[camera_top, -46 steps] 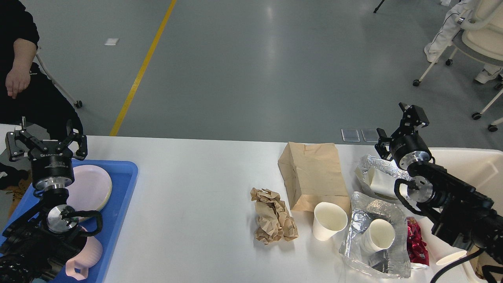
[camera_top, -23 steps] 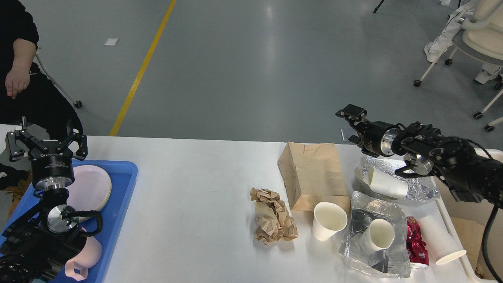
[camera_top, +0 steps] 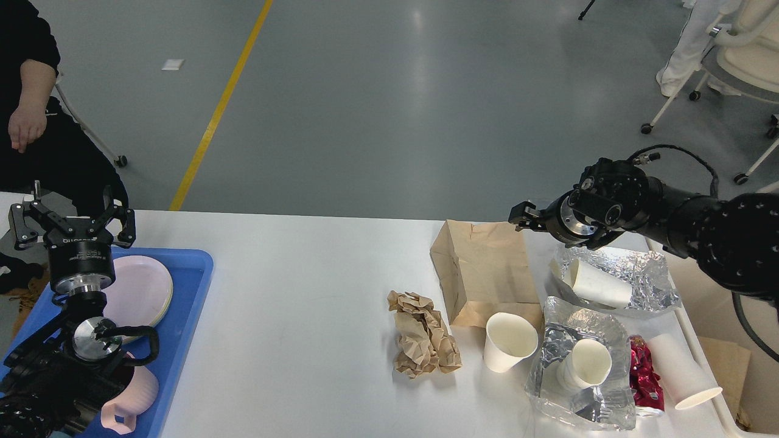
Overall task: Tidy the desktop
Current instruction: 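Raise the right gripper up and away from the cups, then lower the right gripper onto the brown paper bag and grasp it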
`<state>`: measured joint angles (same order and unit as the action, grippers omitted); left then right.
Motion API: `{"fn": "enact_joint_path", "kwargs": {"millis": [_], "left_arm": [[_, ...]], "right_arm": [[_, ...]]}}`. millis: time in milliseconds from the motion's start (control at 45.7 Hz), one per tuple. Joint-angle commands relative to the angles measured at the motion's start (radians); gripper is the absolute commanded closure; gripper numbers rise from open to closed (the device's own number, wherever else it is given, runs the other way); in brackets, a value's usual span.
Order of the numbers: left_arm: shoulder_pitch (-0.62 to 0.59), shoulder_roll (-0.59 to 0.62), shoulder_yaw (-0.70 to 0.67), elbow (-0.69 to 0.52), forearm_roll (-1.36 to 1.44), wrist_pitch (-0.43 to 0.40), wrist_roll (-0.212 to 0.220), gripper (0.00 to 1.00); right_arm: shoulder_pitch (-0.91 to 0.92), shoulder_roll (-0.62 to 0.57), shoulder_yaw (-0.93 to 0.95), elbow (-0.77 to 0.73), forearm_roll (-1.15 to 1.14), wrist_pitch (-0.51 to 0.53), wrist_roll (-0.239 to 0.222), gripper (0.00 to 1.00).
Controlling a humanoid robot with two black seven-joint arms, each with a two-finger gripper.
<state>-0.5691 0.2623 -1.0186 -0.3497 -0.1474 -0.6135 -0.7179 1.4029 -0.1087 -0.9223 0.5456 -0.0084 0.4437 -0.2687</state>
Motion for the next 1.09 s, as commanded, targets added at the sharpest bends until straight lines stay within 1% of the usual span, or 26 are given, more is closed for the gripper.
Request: {"fn": "enact_joint_path", "kwargs": {"millis": [0,197,285,306,503,635,700,788,854,963,1072], "left_arm": [[0.0,0.0,0.0,0.0,0.0,0.0,0.0,0.04],[0.0,0.0,0.0,0.0,0.0,0.0,0.0,0.04],[0.0,0.0,0.0,0.0,0.0,0.0,0.0,0.04],[0.0,0.0,0.0,0.0,0.0,0.001,0.0,0.04],[0.0,0.0,0.0,0.0,-0.001,0.0,0.0,0.04],[0.0,0.0,0.0,0.0,0.0,0.0,0.0,0.04],[0.0,0.0,0.0,0.0,-0.001,0.0,0.0,0.04],[0.0,0.0,0.0,0.0,-0.001,0.0,0.0,0.04],[0.0,0.0,0.0,0.0,0.0,0.0,0.0,0.04],[0.0,0.0,0.0,0.0,0.0,0.0,0.0,0.04],[0.0,0.0,0.0,0.0,0.0,0.0,0.0,0.04]], "right_arm": [[0.094,0.001,-0.009,0.043,0.007,0.11,-0.02,0.0],[0.229,-0.005,-0.006,0.056,0.007,0.337,-0.018,0.0],[0.289,-0.011,-0.01,0.092,0.007,0.397,-0.018,0.0],[0.332,-0.017,-0.018,0.123,0.005,0.406,-0.018,0.0],[0.521,-0.014,-0.021,0.263,0.004,0.408,-0.018,0.0],[0.607,-0.014,-0.021,0.307,0.004,0.417,-0.018,0.0],[0.614,-0.013,-0.018,0.307,0.002,0.422,-0.018,0.0],[0.576,-0.003,-0.015,0.303,-0.004,0.402,-0.018,0.0],[0.475,0.02,-0.015,0.277,-0.007,0.37,-0.018,0.0],[0.323,0.079,-0.007,0.183,-0.005,0.268,-0.018,0.0],[0.184,0.159,-0.012,0.097,-0.007,0.224,-0.017,0.0]]}}
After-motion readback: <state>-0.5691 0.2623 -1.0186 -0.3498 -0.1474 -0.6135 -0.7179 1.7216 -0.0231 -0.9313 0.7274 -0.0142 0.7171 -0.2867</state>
